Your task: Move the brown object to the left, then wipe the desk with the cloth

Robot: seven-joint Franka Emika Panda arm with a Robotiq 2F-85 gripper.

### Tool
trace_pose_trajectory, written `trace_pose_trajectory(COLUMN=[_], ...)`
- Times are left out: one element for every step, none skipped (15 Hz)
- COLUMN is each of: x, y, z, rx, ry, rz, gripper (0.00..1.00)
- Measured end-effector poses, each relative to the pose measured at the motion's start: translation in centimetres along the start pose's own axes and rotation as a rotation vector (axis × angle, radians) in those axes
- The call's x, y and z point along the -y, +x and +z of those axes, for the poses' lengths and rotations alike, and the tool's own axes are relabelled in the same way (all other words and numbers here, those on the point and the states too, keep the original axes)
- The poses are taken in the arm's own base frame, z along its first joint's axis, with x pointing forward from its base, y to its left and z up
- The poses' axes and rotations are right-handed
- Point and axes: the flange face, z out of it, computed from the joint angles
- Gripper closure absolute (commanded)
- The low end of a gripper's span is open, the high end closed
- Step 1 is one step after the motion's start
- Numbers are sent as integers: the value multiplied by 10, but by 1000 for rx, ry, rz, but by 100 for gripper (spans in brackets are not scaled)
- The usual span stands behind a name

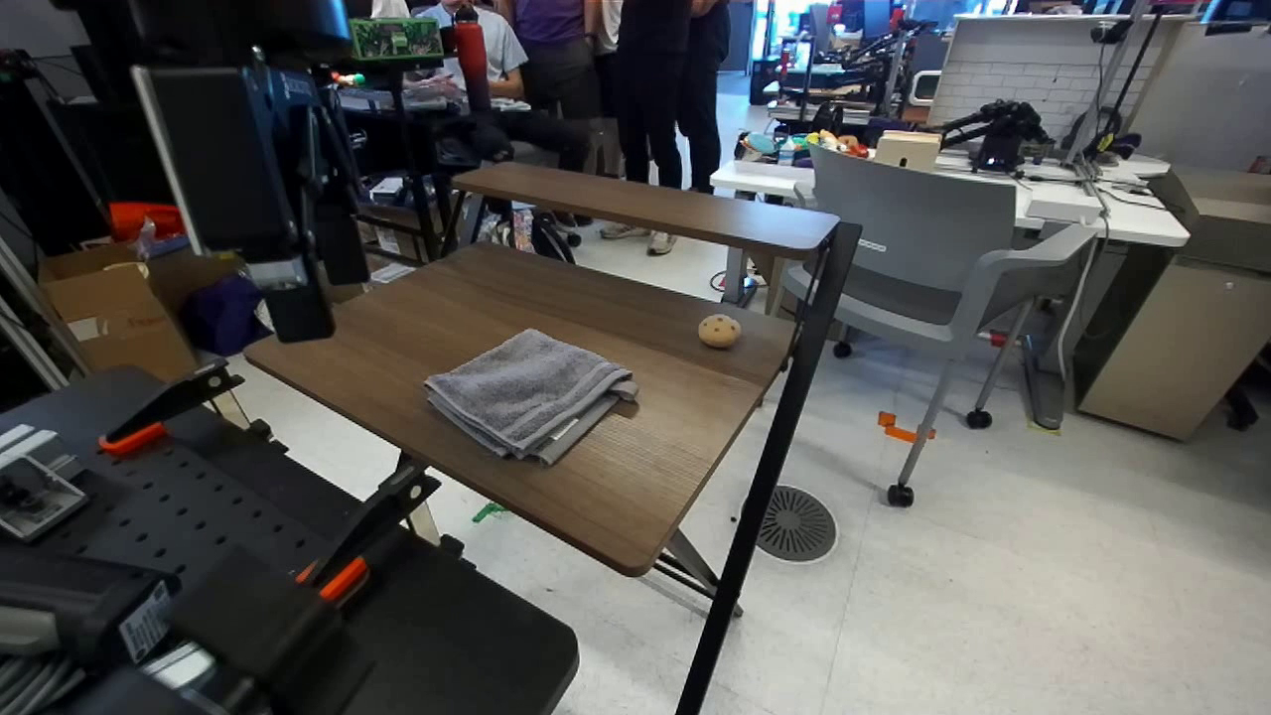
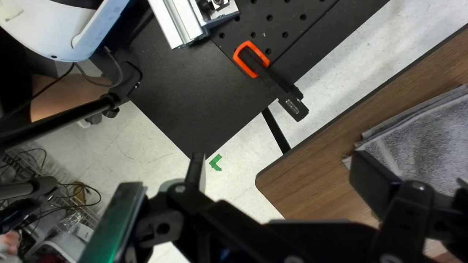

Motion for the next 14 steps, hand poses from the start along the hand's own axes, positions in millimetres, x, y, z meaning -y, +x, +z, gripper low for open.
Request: trace_pose_trajectory(x=[0,0,0,0,0,0,0,0,0,0,-1,-1,-2,-2], y=[0,0,0,0,0,0,0,0,0,0,1,2,5,10], z=[0,0,0,0,0,0,0,0,0,0,1,3,4,4], rx=[0,0,0,0,1,0,1,1,1,1,-16,-61,-101,-131], ry=[0,0,0,0,0,0,0,0,0,0,7,33,71,108], rz=[0,0,0,0,0,0,0,0,0,0,8,23,49,82], gripper=[0,0,0,0,0,0,0,0,0,0,0,0,0,0])
